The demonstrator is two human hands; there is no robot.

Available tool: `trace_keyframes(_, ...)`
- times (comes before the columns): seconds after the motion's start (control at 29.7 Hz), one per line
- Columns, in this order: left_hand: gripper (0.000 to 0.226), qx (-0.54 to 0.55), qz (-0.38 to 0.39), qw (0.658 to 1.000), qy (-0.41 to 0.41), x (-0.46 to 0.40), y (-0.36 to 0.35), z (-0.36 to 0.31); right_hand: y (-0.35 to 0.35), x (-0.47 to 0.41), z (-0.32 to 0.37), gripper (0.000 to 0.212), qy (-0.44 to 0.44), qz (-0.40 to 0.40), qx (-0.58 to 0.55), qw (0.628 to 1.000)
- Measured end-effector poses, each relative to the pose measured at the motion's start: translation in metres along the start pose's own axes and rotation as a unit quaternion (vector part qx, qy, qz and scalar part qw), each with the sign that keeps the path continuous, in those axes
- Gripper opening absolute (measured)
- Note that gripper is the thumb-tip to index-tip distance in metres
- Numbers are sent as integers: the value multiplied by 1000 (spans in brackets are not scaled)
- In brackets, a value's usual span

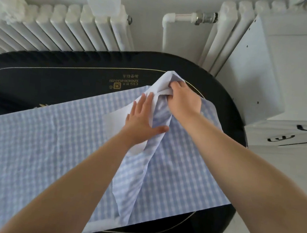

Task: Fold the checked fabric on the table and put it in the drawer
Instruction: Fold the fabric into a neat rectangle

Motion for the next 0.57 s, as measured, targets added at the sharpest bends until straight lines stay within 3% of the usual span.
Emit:
trace_keyframes(0.07,99,-41,-8,999,11,-5,-5,-3,0,-5,-3,29,-23,2,-18,1000)
trace_keyframes(0.17,57,48,-31,994,94,-17,2,13,-4,-2,-26,40,-107,11,-82,991)
trace_keyframes(0.3,22,88,-92,983,131,-22,13,29,-17,-6,-59,49,-223,149,-75,960)
trace_keyframes(0.4,31,149,-125,969,156,-20,19,36,-16,-14,-61,41,-204,153,-121,959)
trace_keyframes(0.57,43,204,-148,953,170,-20,26,55,-2,-15,-46,33,-132,19,-149,980)
Point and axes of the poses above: each hand's wrist, its own x-axis away from the middle knuckle, its own y-axis out of the back of the hand, z = x × y, the point moved 3 cm from there along -x, towards the middle knuckle, and after that the axes turned 4 degrees about -x, right-handed, at the moved point
